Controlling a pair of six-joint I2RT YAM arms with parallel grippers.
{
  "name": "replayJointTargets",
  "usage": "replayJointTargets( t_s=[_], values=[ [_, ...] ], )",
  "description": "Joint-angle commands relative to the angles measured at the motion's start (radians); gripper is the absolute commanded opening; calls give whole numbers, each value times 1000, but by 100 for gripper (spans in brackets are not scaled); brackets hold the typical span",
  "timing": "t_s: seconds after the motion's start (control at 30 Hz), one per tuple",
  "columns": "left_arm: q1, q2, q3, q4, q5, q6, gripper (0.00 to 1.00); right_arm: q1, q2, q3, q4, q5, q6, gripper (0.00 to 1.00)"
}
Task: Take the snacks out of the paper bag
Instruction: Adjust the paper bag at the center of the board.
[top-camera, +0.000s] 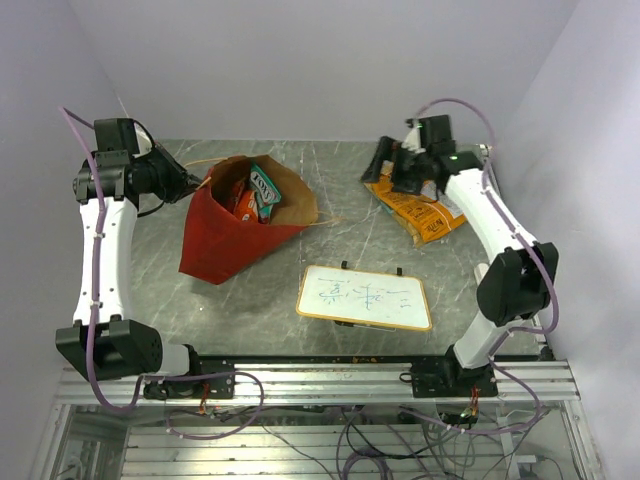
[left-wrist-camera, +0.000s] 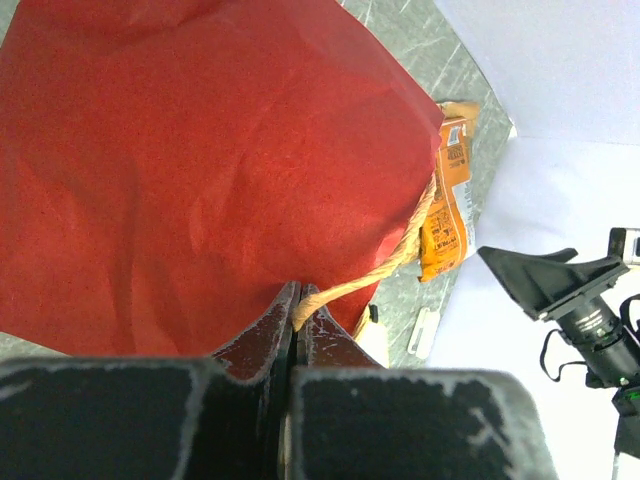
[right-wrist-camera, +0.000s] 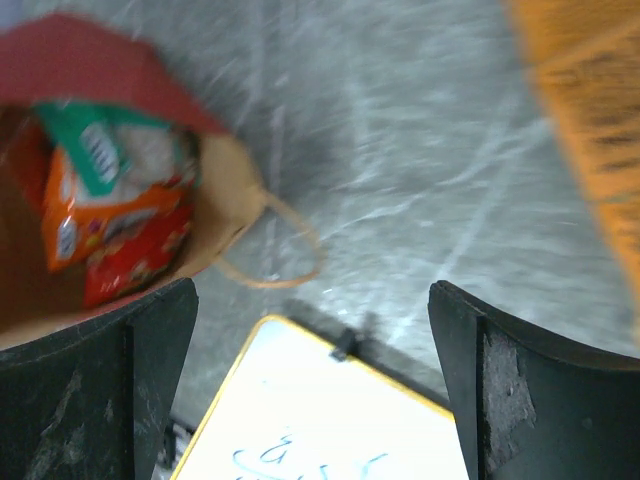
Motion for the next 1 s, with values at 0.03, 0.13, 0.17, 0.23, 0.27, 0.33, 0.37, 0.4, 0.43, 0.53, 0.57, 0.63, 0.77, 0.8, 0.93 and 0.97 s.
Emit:
replayJointTargets(
  t_s=[0.03,0.13,0.17,0.23,0.27,0.33,0.37,0.4,0.43,0.53,0.57,0.63,0.77,0.8,0.93,0.97],
  values=[
    [-2,-6,25,6,19,13,7,198,50,36,1,-30,-61,100],
    [0,5,41,-20,10,21,7,190,129,59,-17,-41,-73,100],
    [0,19,67,-42,6,32,7,186,173,88,-30,-74,-86,100],
    [0,42,103,-57,4,62,7,185,218,108,-2,-145,-116,100],
    [0,48,107,-55,6,67,7,188,237,104,31,-195,-130,100],
    [0,62,121,-62,-1,77,7,194,281,110,58,-238,-132,98],
    [0,70,128,-66,2,81,7,195,307,119,60,-260,-125,97],
    [-1,76,131,-62,7,80,7,198,338,125,67,-284,-112,96],
    [-1,78,128,-54,12,77,7,201,361,129,72,-306,-98,95],
    [0,90,128,-42,15,72,7,206,410,138,85,-346,-86,91],
    [-1,97,133,-42,16,70,7,208,420,140,84,-356,-89,90],
    [-2,114,145,-38,26,65,7,209,431,140,87,-403,-98,84],
    [-5,148,170,-5,56,27,7,232,428,106,119,-473,-83,37],
    [-8,159,183,-6,56,9,7,242,421,99,121,-471,-72,28],
    [-31,193,218,5,87,-72,7,309,359,89,96,-447,-72,11],
    [-33,207,236,-5,95,-77,7,335,340,81,95,-433,-74,8]
  ],
)
